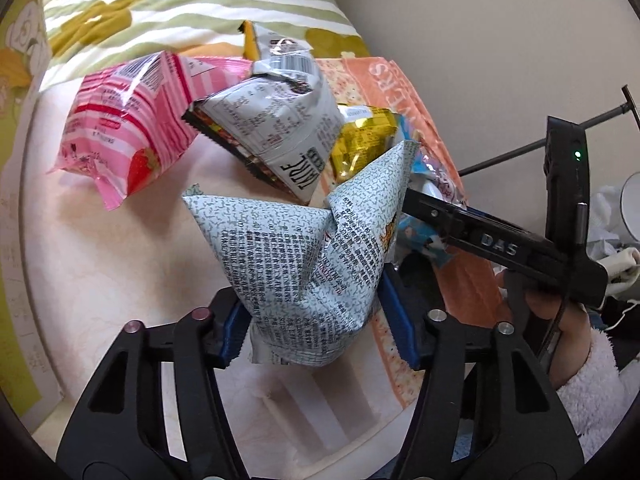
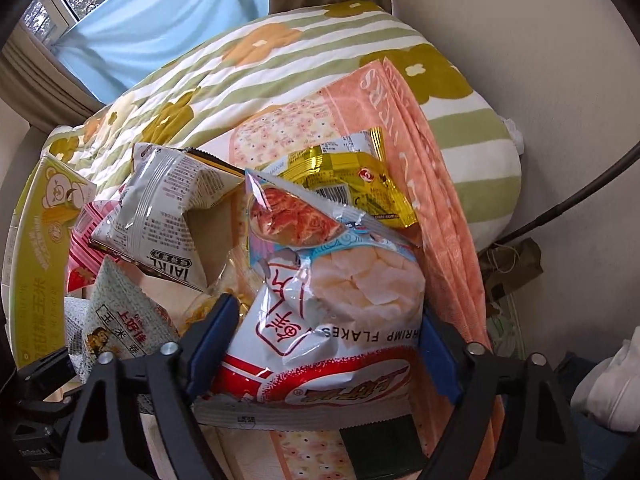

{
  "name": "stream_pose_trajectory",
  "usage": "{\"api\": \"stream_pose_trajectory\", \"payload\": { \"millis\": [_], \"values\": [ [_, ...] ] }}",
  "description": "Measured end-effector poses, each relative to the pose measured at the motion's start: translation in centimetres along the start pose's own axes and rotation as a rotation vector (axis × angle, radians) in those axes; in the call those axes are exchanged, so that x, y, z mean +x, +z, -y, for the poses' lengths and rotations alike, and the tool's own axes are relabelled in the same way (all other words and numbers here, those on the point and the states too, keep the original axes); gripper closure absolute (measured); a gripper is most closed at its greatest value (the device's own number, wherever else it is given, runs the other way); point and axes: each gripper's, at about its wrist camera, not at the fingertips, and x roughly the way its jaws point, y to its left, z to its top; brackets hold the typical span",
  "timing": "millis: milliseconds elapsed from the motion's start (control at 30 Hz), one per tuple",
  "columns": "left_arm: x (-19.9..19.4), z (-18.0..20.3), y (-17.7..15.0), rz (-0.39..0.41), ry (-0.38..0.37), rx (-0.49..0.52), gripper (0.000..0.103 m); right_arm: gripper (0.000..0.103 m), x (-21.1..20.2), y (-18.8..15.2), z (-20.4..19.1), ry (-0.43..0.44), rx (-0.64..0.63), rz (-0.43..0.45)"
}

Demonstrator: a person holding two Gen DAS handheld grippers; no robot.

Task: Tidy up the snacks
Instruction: 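Grasp the newsprint-pattern bag with the left gripper while the right grasps the shrimp flakes bag, then carry both bags over the yellow-green box and open both grippers to drop them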

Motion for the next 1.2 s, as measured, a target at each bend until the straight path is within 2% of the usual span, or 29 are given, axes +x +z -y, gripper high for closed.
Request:
{"api": "stream_pose_trajectory", "payload": {
  "millis": [67, 233, 467, 767, 1033, 1200],
  "values": [
    [-0.2, 0.3, -0.1, 0.003, -0.007, 0.012, 0.053, 0.042, -0.1, 0.0, 0.0, -0.005, -0.003, 0.002],
    [-0.3, 0.5, -0.2, 0.000, -0.007, 0.003, 0.053, 0.048, -0.8, -0.3, 0.0, -0.009, -0.018, 0.023],
    [-1.5, 0.8, -0.4, 0.025, 0.000, -0.014, 0.053, 0.049, -2.8, -0.5, -0.1, 0.009, -0.030, 0.063],
    [-5.8, 2.1, -1.2, 0.134, 0.007, -0.032, 0.053, 0.049, -6.8, -0.4, -0.6, 0.054, -0.085, 0.129],
    [-13.5, 2.3, -1.9, 0.287, 0.098, -0.073, 0.053, 0.049, -10.7, 0.1, -3.2, 0.123, -0.217, 0.208],
    [-18.8, -0.1, -2.8, 0.378, 0.122, -0.115, 0.053, 0.049, -12.8, 0.5, -7.1, 0.189, -0.314, 0.259]
  ]
}}
